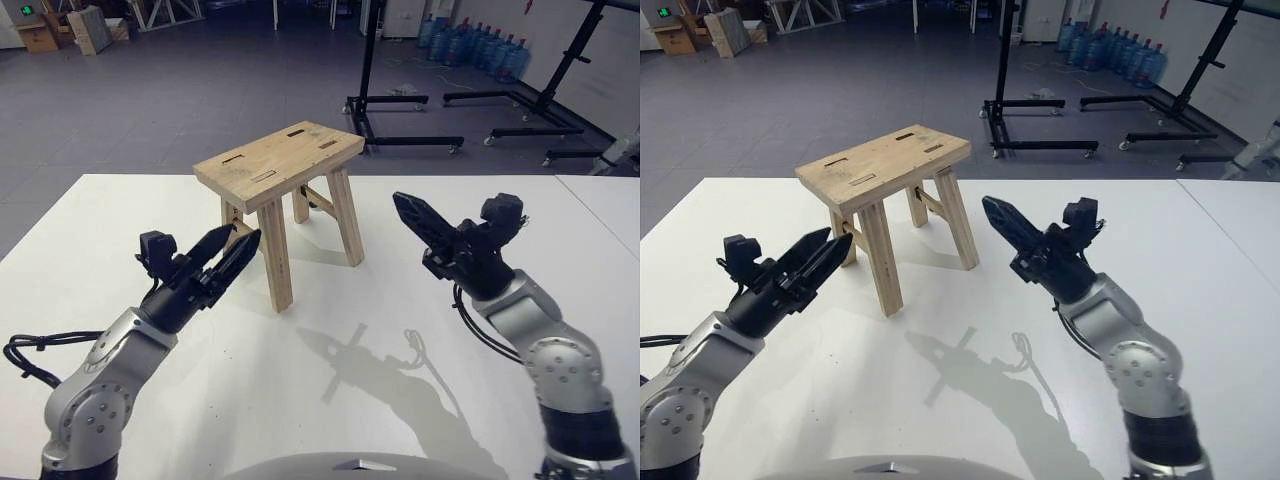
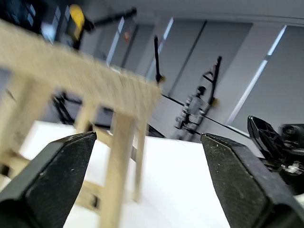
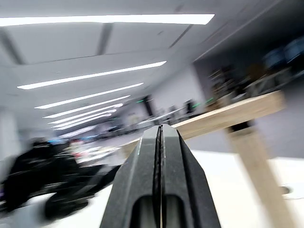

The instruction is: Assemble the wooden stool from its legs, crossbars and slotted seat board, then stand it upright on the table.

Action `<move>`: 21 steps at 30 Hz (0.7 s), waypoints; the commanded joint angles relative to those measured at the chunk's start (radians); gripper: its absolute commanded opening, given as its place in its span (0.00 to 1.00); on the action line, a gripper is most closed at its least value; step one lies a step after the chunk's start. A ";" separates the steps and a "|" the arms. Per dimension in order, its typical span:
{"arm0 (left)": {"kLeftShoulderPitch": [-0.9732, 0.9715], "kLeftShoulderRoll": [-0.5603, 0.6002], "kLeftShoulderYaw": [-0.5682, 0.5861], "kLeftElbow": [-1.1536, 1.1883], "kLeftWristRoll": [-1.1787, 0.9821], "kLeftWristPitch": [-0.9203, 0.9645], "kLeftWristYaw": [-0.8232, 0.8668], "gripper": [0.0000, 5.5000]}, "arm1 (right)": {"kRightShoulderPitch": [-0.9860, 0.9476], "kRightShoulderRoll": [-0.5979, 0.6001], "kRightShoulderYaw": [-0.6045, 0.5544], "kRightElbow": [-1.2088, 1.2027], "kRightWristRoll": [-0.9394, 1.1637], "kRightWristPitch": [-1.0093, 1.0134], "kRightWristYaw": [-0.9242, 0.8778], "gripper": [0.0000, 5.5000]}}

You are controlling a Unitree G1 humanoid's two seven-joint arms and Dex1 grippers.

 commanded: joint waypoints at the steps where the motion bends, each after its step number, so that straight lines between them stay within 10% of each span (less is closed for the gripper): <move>1: -0.119 -0.130 -0.172 0.089 0.493 -0.301 0.125 0.73 | -0.096 0.180 0.123 0.241 -0.652 -0.398 -0.213 0.00; 21: -0.231 -0.281 -0.181 0.421 0.929 -0.535 0.286 0.74 | -0.149 0.327 0.104 0.521 -1.007 -0.637 -0.319 0.48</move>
